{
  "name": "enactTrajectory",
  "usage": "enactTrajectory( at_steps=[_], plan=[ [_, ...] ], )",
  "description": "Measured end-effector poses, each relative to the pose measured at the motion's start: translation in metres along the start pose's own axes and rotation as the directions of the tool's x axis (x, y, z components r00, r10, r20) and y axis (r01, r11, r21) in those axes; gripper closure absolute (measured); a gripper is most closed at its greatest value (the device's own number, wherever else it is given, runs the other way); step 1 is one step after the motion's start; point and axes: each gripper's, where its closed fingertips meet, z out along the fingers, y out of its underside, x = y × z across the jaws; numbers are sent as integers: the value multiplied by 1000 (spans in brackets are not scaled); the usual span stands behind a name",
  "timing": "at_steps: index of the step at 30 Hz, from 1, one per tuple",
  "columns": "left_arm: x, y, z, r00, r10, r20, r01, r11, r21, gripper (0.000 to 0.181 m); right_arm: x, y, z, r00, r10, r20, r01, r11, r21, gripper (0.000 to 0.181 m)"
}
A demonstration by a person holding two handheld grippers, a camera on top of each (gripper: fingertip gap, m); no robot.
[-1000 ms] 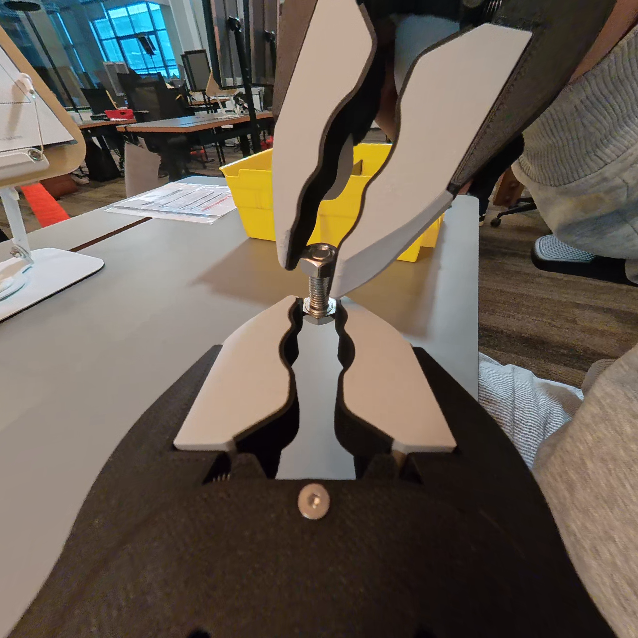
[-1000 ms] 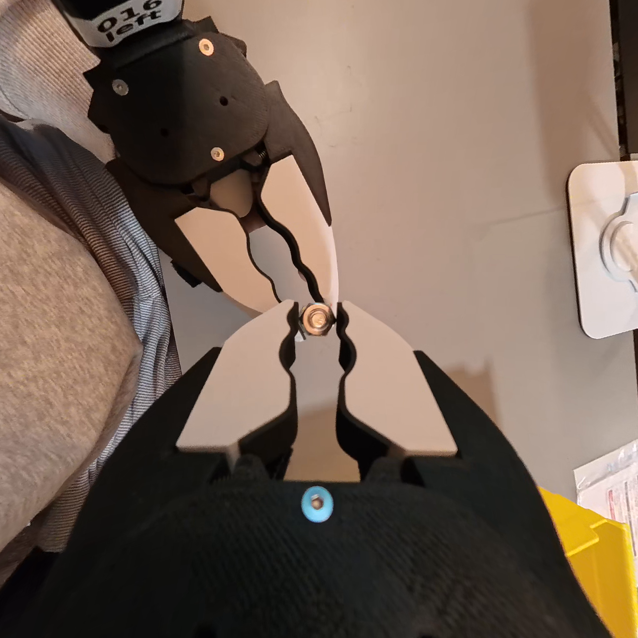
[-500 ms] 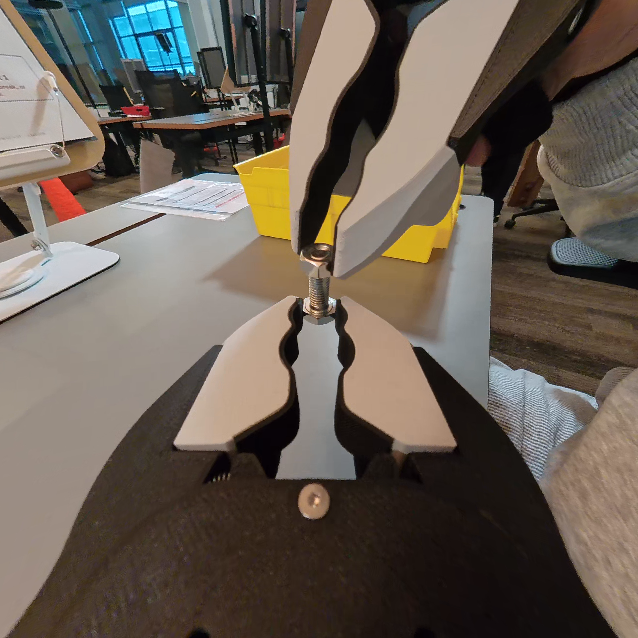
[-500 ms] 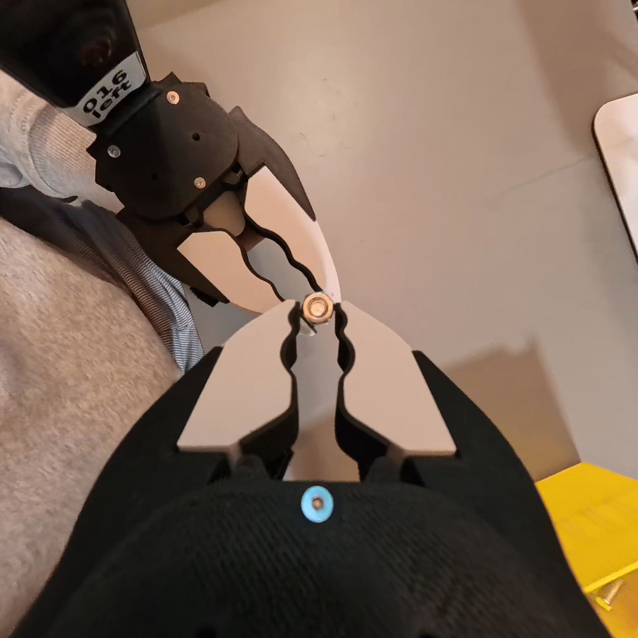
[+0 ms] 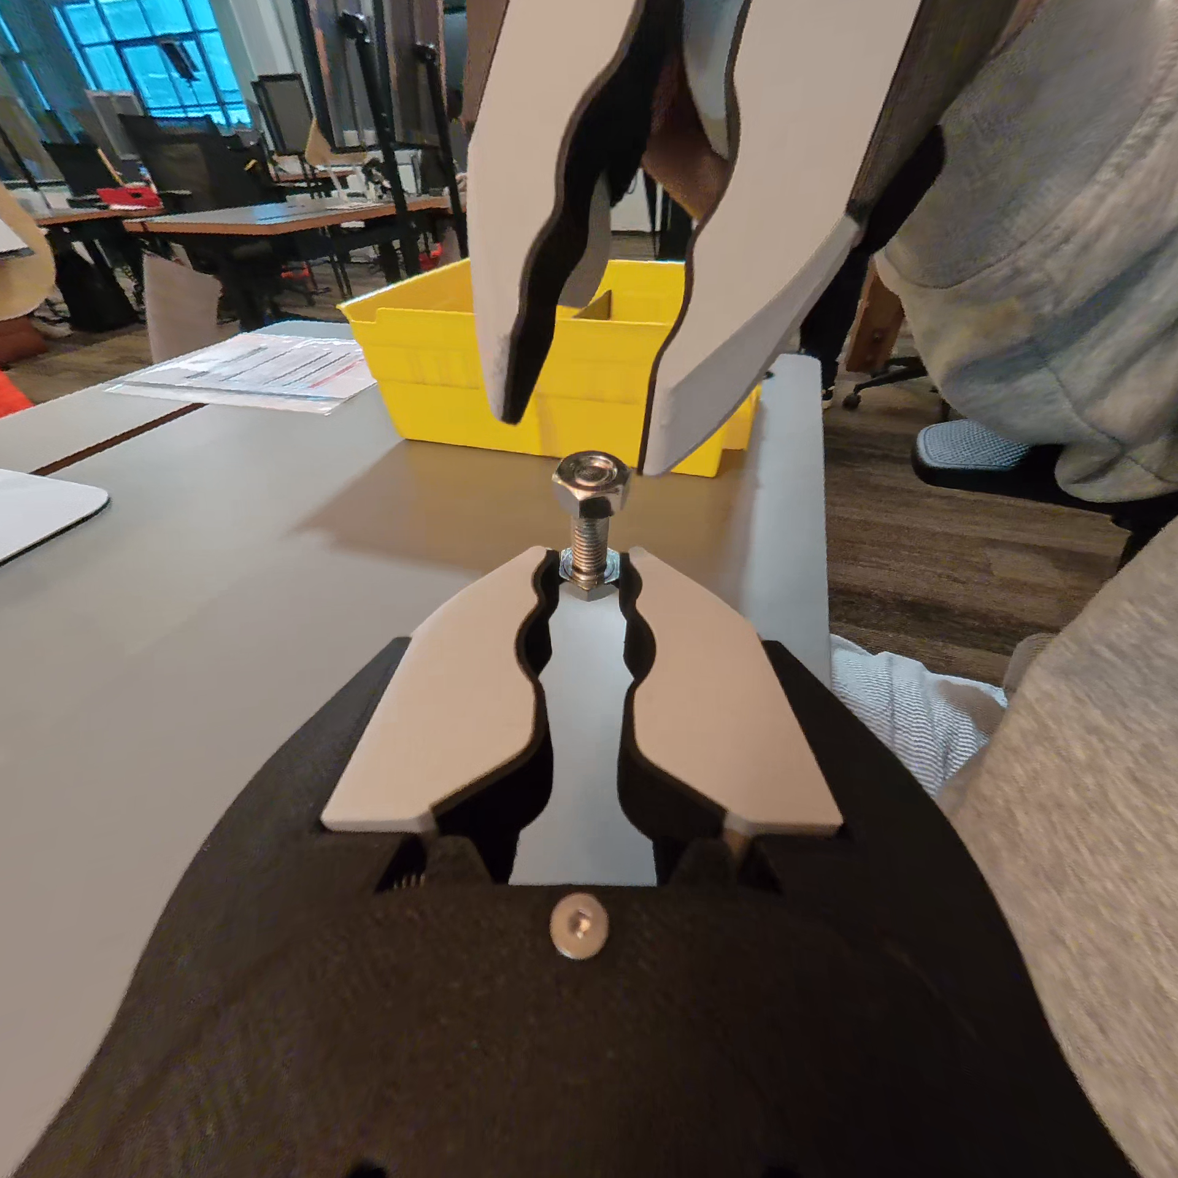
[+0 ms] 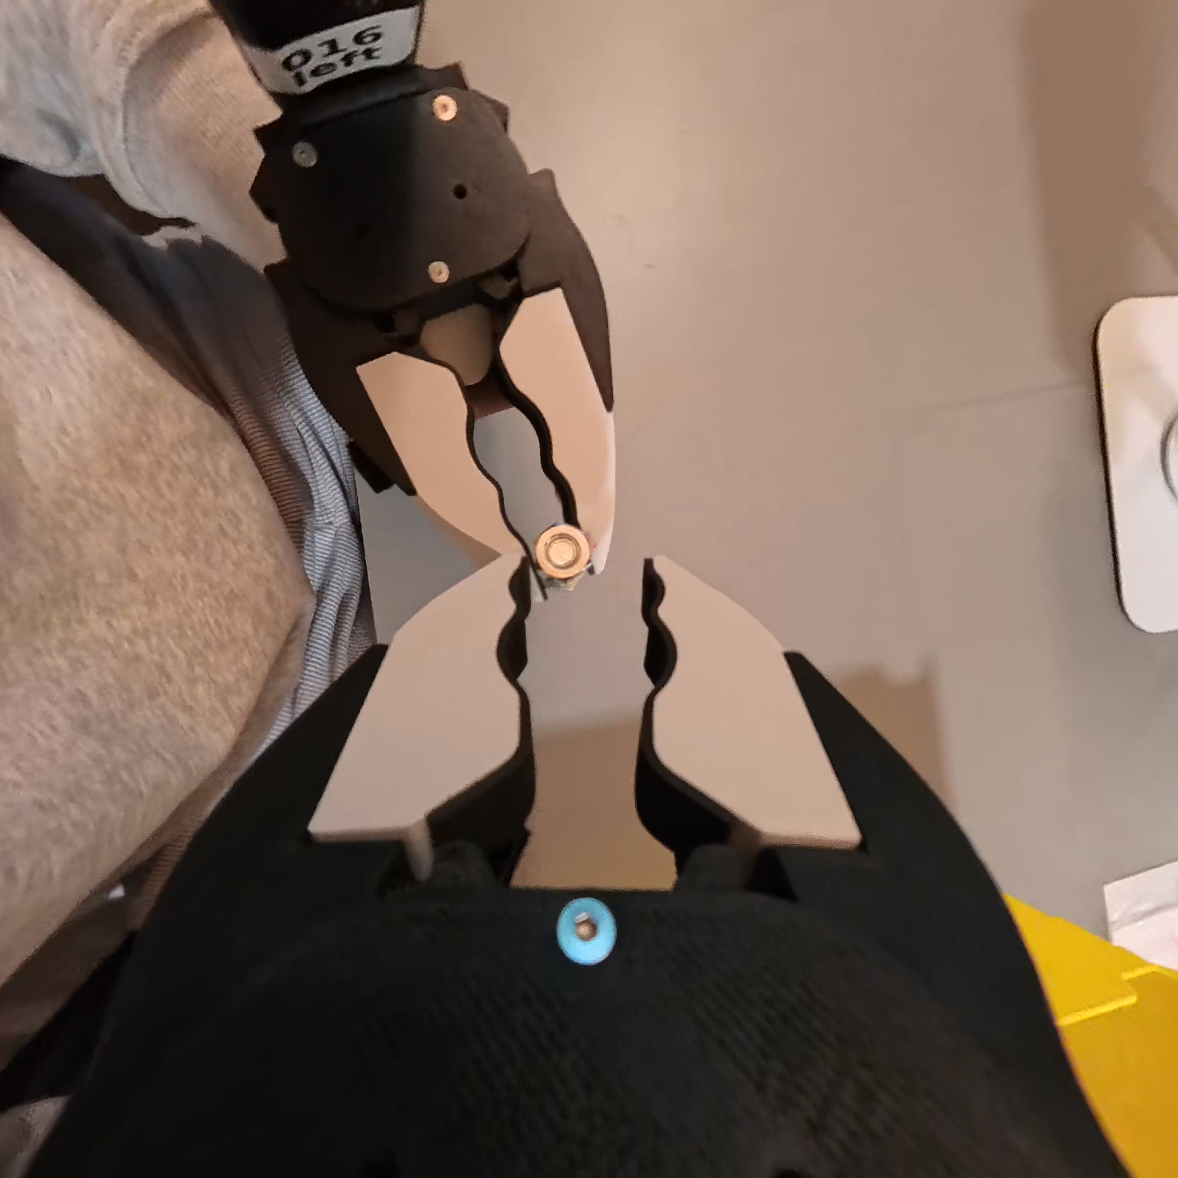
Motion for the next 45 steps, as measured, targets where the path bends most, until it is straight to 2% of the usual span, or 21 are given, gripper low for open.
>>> enactTrajectory(
  at_steps=[8, 14, 25, 31, 34, 39, 45],
  plan=[
    [-7, 2, 0, 999, -14, 43, 15, 1000, -28, 162, -1, -3, 10, 992, 127, 18, -127, 992, -6, 149],
    [-6, 2, 0, 999, -8, 43, 9, 1000, -26, 162, -1, -4, 14, 983, 176, 59, -177, 984, 17, 161],
    [-9, 1, -1, 998, -28, 47, 29, 999, -16, 162, 9, 14, 7, 987, 162, 10, -161, 986, -48, 161],
    [-7, 5, 0, 999, -14, 45, 16, 999, -42, 162, 0, 5, 5, 985, 161, 53, -161, 987, -14, 153],
    [-6, 7, 1, 998, 14, 55, -11, 998, -67, 162, 0, 4, 12, 988, 150, 17, -150, 988, -35, 151],
    [-4, 8, 2, 998, 18, 55, -13, 996, -88, 162, 1, 11, 19, 993, 115, -9, -116, 989, -87, 152],
    [-10, 7, 0, 997, -24, 70, 29, 996, -79, 162, 14, 21, 10, 988, 149, -42, -153, 983, -101, 157]
  ],
)
